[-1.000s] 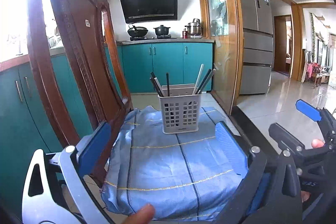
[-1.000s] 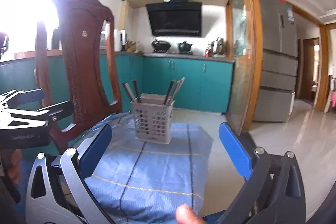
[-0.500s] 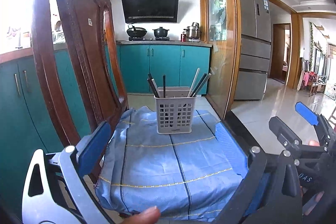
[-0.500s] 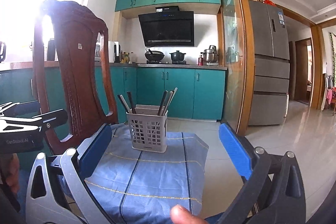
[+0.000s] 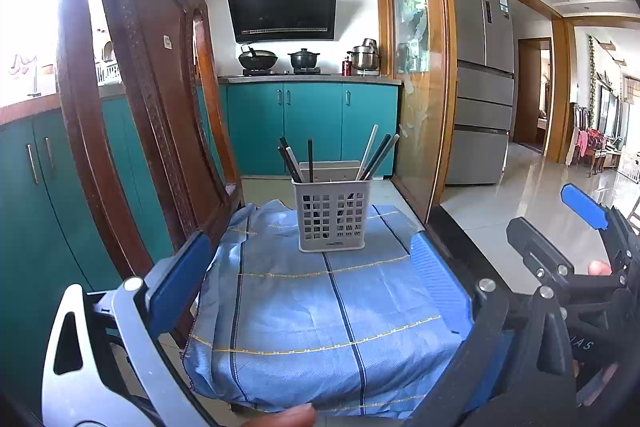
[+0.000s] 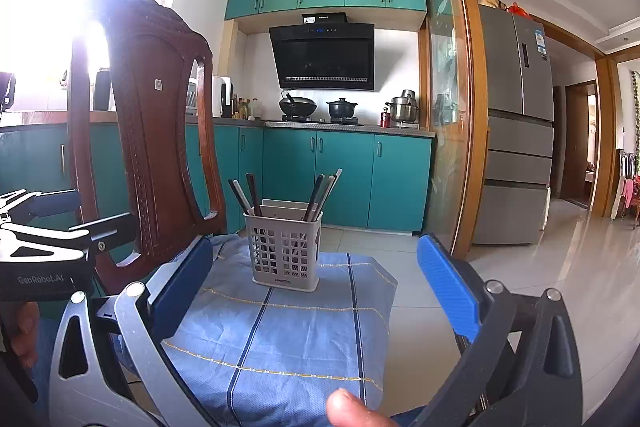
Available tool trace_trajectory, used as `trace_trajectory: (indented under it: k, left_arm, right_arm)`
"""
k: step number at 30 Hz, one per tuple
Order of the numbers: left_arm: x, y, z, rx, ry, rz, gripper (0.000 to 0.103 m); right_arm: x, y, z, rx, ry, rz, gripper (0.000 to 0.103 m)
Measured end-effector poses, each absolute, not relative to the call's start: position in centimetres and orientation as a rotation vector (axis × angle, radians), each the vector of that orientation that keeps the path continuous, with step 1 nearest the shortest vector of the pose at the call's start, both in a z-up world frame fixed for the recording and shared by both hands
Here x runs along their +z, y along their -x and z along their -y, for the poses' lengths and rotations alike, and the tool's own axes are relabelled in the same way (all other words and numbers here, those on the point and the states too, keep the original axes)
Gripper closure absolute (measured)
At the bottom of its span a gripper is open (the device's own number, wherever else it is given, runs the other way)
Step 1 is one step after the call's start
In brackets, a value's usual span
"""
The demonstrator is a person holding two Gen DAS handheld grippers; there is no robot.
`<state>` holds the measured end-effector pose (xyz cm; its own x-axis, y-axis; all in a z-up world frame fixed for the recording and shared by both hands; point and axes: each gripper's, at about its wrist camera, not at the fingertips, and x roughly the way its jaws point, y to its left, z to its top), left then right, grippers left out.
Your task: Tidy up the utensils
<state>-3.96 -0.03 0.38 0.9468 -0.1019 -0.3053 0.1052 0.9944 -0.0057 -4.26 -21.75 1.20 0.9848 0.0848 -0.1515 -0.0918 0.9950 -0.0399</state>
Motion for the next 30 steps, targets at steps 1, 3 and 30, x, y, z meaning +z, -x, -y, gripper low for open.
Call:
trace_trajectory:
  k: [1, 3, 30]
  left_arm:
    - [0.4, 3.9, 0.1, -0.105, -0.012, -0.312, 0.004]
    - [0.3, 3.9, 0.2, -0.103, -0.015, -0.315, 0.004]
    - [0.6, 5.2, 0.4, -0.111, -0.028, -0.293, 0.004]
  right_arm:
    - [1.2, 4.3, 21.7, 0.088, 0.047, -0.150, 0.003]
    - [1.2, 4.3, 21.7, 0.085, 0.050, -0.149, 0.003]
    - [1.6, 5.6, 21.8, 0.068, 0.057, -0.120, 0.003]
